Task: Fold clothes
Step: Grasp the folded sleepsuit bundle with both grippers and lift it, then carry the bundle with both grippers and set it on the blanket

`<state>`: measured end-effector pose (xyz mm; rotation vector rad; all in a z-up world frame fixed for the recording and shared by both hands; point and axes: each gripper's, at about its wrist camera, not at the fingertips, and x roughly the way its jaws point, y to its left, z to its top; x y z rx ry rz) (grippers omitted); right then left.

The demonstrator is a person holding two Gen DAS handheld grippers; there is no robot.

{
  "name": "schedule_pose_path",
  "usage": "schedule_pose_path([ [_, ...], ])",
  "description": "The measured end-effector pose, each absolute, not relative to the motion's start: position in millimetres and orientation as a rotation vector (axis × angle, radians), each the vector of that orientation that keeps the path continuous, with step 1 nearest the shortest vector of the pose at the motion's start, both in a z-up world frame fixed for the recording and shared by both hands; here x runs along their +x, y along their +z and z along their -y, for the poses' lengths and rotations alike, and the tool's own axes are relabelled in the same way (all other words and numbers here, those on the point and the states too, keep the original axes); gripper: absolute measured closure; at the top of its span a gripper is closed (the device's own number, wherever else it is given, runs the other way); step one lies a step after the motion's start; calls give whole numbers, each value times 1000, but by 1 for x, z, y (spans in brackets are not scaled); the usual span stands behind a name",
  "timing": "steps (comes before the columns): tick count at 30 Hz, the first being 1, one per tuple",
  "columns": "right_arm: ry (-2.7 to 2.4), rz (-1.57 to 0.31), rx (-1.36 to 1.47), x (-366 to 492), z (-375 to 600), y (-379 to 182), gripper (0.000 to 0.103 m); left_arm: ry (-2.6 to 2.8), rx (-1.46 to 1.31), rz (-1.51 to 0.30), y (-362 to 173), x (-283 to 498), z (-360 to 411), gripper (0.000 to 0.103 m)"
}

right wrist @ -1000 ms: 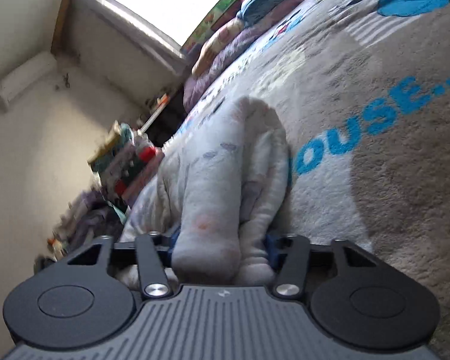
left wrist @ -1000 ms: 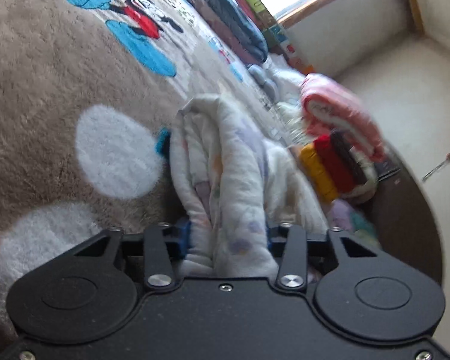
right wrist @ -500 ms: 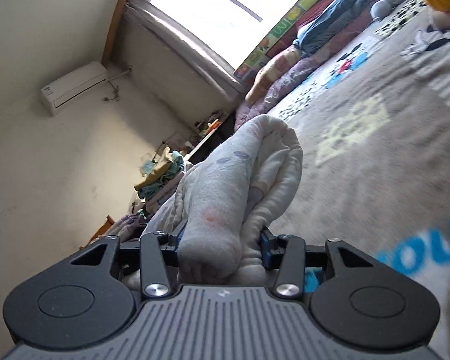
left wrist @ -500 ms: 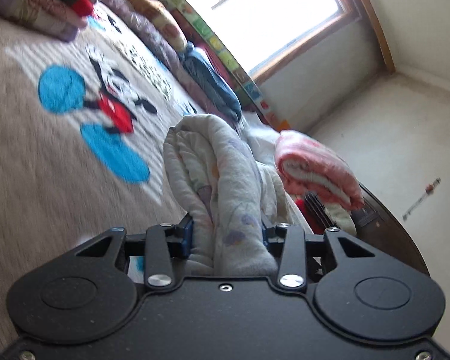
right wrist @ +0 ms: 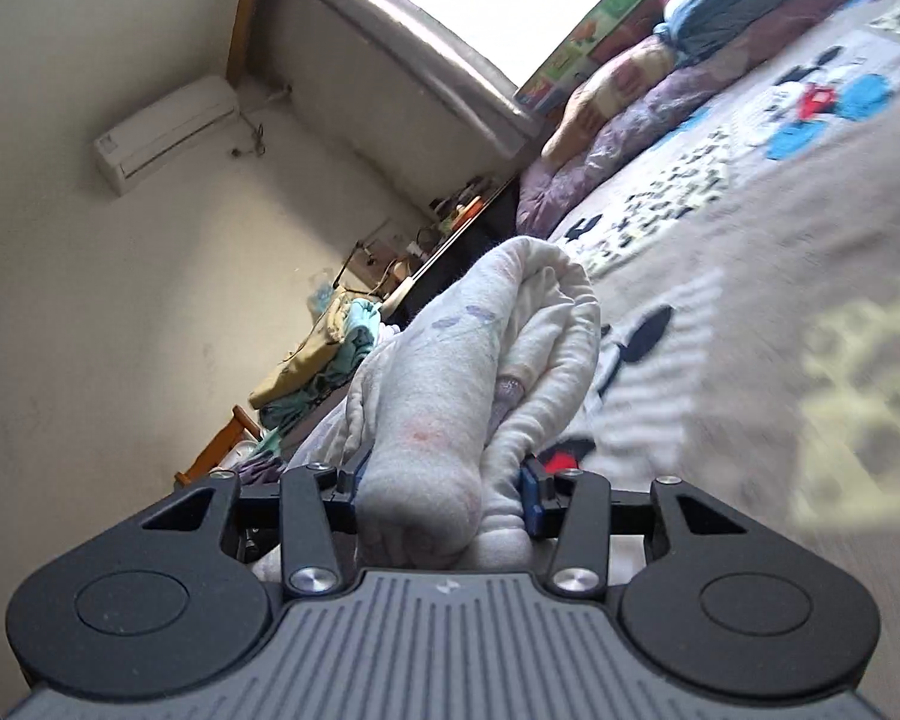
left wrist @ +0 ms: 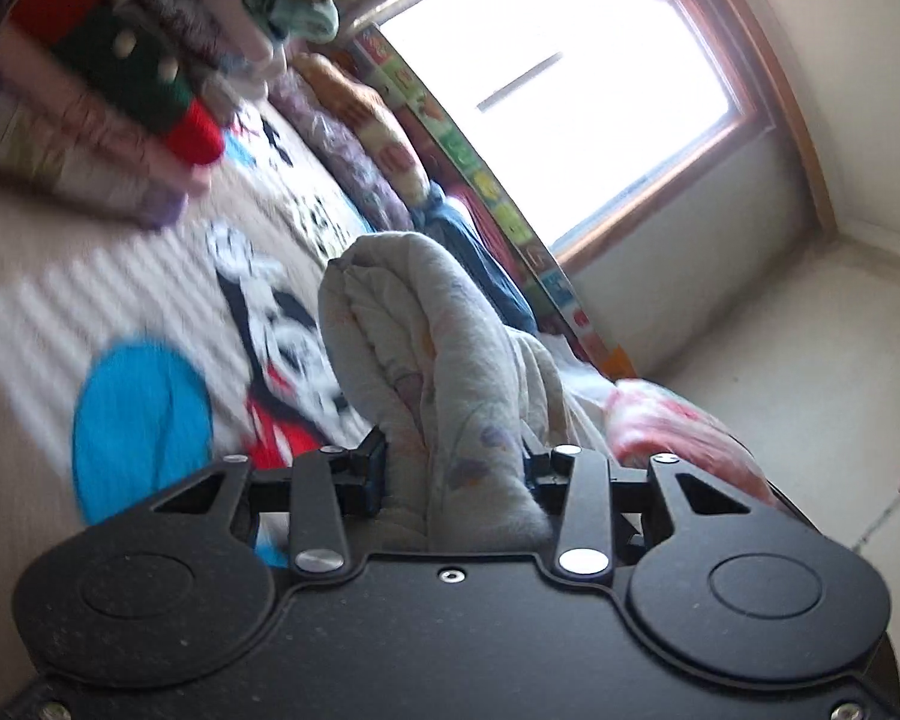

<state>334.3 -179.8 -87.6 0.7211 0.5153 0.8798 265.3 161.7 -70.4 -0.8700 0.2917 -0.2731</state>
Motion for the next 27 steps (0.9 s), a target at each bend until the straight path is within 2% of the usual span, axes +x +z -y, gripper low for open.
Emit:
schedule_pose_path([
  [9,928,-387,701,454,120,-59,57,-240,-853,-170,-39,376,-208,65],
  [13,933,-324,693,507,102,-51,57,-202,-891,-144,-55,419,-221,65],
  [14,934,-326,717,523,97,-56,57,-173,-899,-157,-66,432,-224,61],
  [16,923,-371,764,556,87,-77,56,-50,-925,-303,-106,463,-226,46],
  [17,874,-461,768,573,79,-102,52,-18,-925,-343,-116,469,-226,57],
  [18,820,-555,768,591,72,-128,51,-4,-919,-353,-120,469,-225,58],
  [19,720,-723,752,606,63,-167,67,10,-913,-363,-125,470,-224,55],
  [21,734,-688,778,609,64,-172,59,38,-901,-383,-134,472,-223,55],
  [27,737,-694,761,603,66,-171,59,57,-952,-409,-147,465,-232,47],
])
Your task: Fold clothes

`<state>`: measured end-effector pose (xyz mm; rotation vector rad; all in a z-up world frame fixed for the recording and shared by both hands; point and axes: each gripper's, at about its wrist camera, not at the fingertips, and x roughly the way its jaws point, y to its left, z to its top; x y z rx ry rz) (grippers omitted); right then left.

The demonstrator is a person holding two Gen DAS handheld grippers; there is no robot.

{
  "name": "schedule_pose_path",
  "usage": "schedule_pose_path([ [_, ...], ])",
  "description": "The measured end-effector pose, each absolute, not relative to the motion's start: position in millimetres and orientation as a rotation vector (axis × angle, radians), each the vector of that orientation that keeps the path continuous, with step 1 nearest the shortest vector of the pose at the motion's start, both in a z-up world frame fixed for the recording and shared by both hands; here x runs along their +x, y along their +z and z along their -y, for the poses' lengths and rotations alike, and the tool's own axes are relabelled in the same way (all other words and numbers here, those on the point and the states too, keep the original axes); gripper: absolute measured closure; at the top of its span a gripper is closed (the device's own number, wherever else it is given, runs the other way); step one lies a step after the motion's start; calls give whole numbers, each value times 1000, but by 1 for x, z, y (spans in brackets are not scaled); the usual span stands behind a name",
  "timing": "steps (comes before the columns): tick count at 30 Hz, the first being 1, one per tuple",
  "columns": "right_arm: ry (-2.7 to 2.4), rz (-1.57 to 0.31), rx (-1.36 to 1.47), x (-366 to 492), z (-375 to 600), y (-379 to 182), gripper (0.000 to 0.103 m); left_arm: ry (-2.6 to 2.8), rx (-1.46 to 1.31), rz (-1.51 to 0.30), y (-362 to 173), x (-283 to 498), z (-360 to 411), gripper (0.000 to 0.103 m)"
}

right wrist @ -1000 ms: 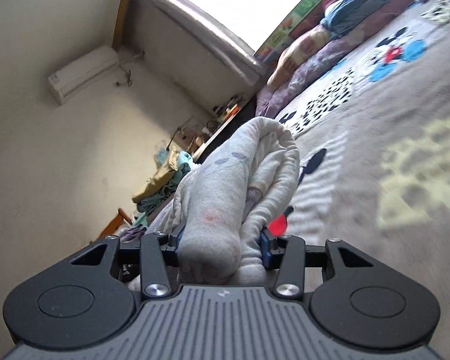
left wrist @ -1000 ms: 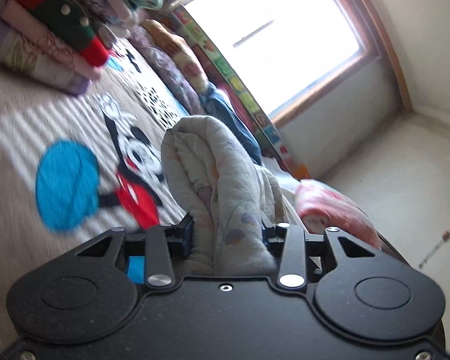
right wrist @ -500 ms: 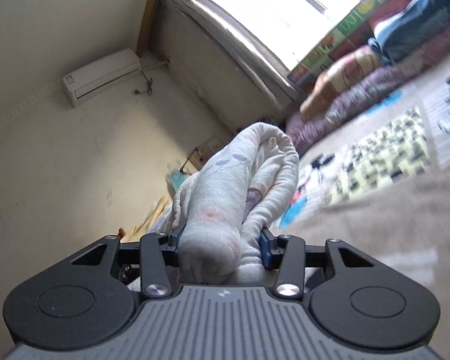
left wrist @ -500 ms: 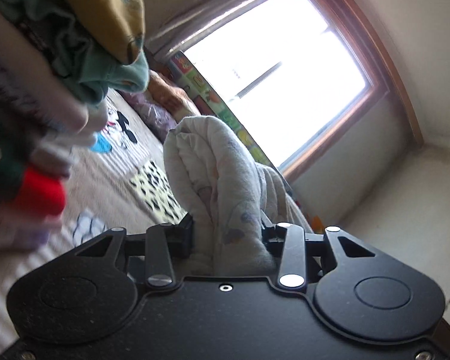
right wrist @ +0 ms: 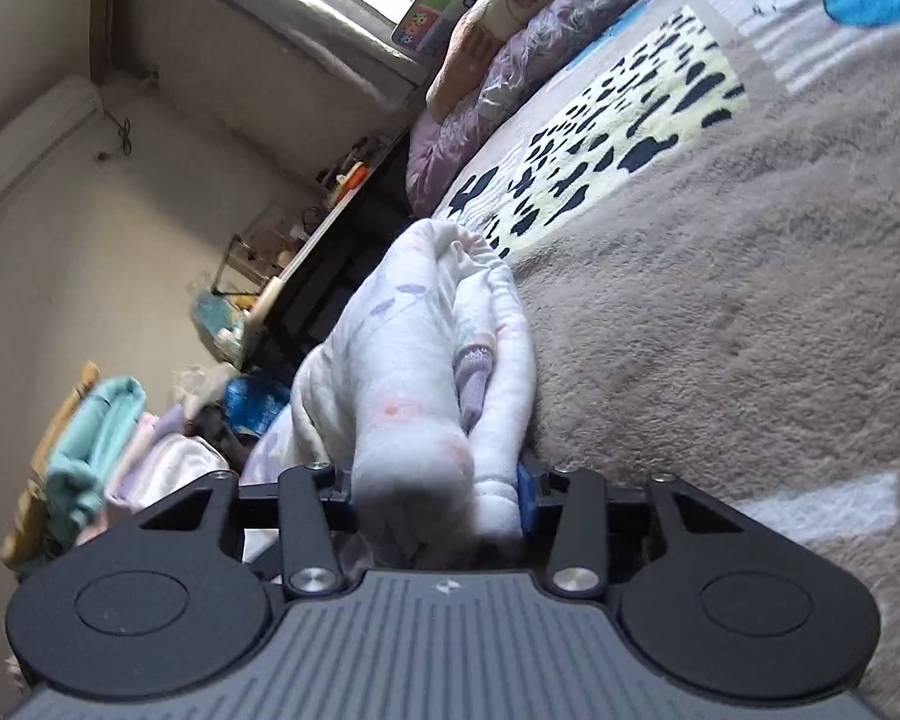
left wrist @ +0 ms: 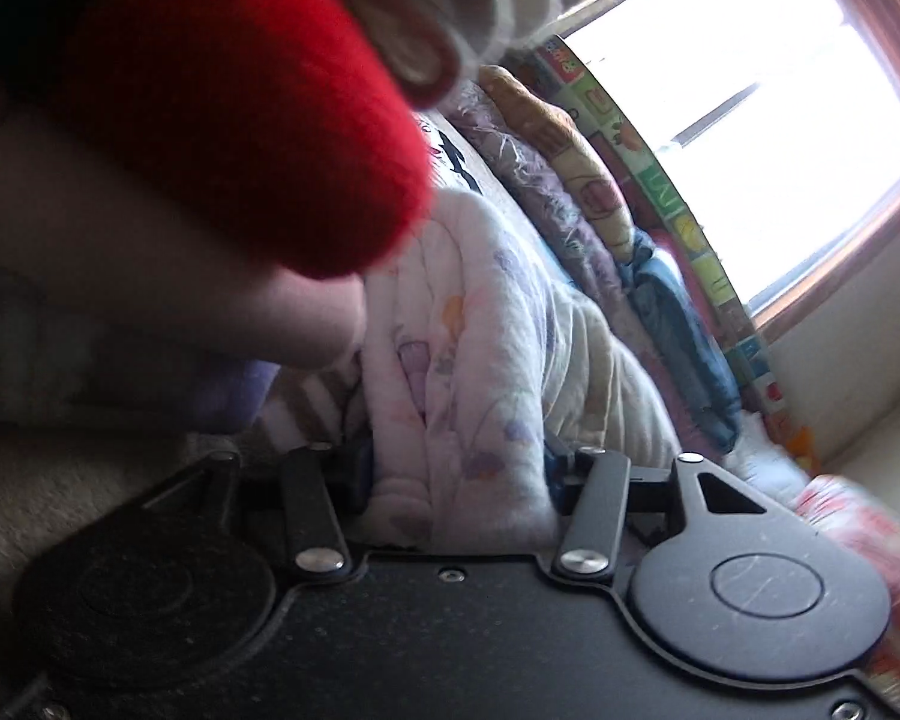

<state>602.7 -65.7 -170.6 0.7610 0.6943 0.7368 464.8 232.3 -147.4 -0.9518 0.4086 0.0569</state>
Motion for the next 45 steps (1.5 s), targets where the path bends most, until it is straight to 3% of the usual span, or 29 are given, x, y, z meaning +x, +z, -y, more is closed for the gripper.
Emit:
schedule_pose_path([
  [2,742,-700,780,599,69,-166,47,60,-975,-405,-137,452,-237,29],
  [4,738,-724,842,596,80,-162,41,69,-963,-434,-129,435,-234,17],
  [8,685,-798,830,572,97,-158,44,80,-896,-485,-111,392,-219,17],
  [12,659,-800,741,518,105,-144,37,81,-741,-518,-94,331,-188,17],
  [17,567,-770,547,452,100,-103,19,128,-527,-522,-66,273,-150,2],
  [22,461,-729,343,389,91,-58,0,207,-250,-494,-40,262,-116,0],
  [33,330,-560,12,327,81,24,0,363,-29,-416,3,256,-94,0],
  [45,319,-545,-128,306,46,42,0,314,-176,-438,21,252,-116,0],
])
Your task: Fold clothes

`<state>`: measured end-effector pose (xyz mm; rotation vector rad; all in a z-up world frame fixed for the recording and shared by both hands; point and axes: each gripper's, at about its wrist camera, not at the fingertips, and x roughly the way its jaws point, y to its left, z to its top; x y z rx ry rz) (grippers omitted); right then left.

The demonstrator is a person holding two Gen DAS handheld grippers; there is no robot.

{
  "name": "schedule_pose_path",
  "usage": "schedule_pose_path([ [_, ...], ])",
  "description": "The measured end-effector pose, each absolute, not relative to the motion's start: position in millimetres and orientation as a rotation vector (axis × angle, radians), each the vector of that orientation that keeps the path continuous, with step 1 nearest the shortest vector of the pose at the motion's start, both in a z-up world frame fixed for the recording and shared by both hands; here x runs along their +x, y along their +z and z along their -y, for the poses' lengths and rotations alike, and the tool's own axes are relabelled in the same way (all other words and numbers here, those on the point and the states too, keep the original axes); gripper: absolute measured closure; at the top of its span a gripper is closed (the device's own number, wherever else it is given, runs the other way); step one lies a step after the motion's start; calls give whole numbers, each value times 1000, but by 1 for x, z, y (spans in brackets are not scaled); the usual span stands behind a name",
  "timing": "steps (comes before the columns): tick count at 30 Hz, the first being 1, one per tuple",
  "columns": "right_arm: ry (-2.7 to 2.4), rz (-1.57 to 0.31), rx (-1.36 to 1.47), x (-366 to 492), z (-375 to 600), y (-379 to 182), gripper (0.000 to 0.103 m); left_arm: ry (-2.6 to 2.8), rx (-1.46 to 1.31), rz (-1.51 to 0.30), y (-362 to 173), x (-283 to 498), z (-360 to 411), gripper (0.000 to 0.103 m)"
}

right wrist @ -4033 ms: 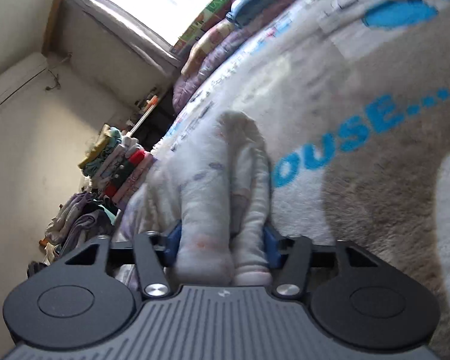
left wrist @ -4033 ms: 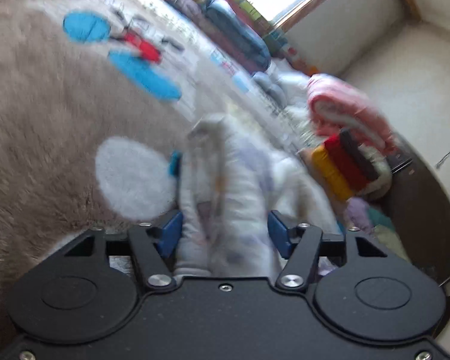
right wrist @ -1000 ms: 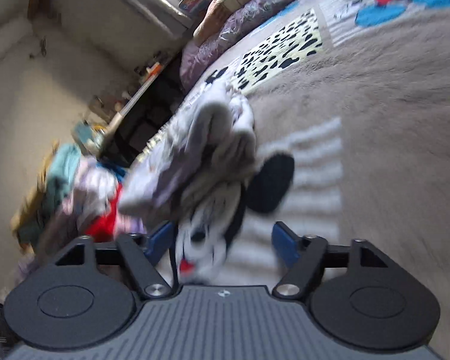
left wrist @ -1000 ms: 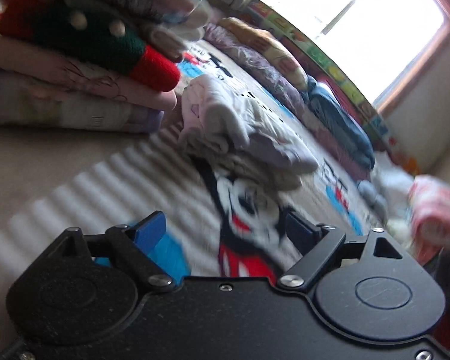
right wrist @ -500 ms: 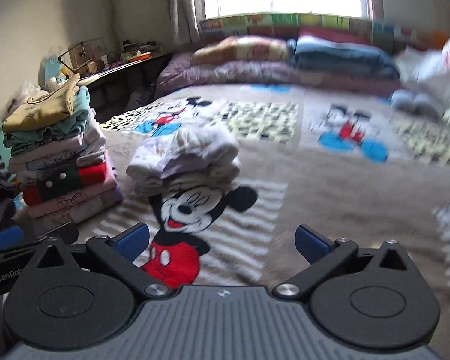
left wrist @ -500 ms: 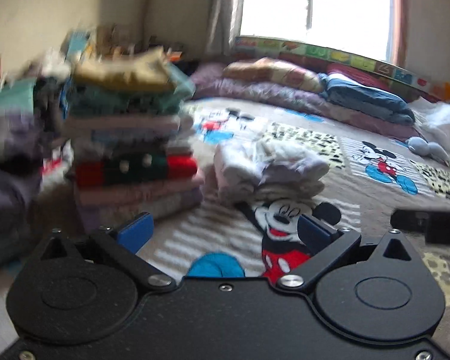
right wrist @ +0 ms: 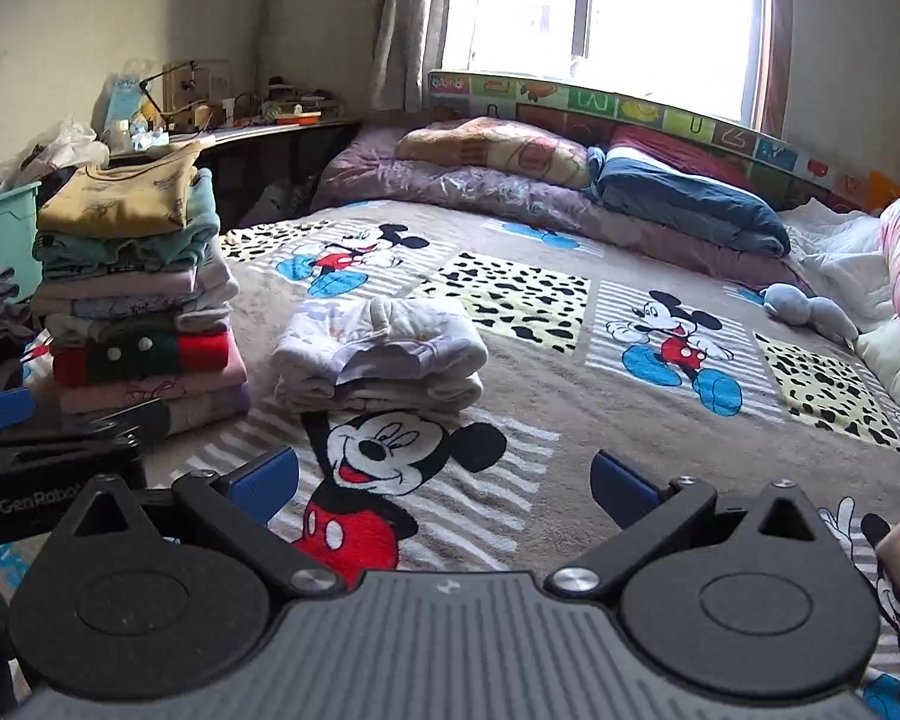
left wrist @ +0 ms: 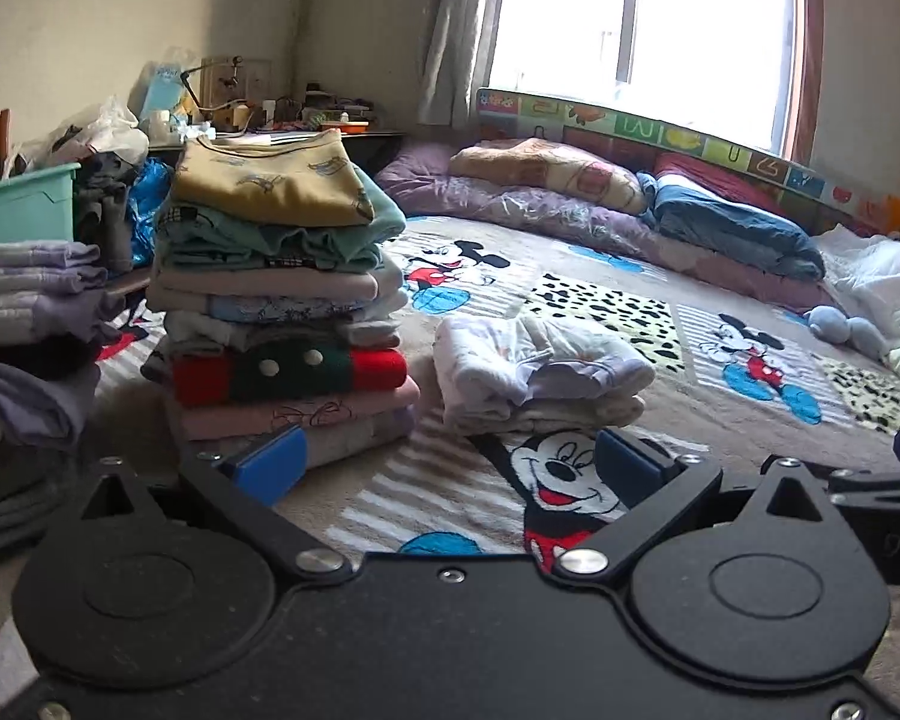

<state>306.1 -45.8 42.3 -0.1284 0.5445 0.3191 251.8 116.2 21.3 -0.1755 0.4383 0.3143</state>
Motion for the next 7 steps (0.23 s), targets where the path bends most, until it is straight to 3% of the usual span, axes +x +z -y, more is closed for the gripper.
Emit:
schedule_pose_path([
  [7,313,-587,-126,301,44,45,0,312,-190,-441,26,250,-115,0],
])
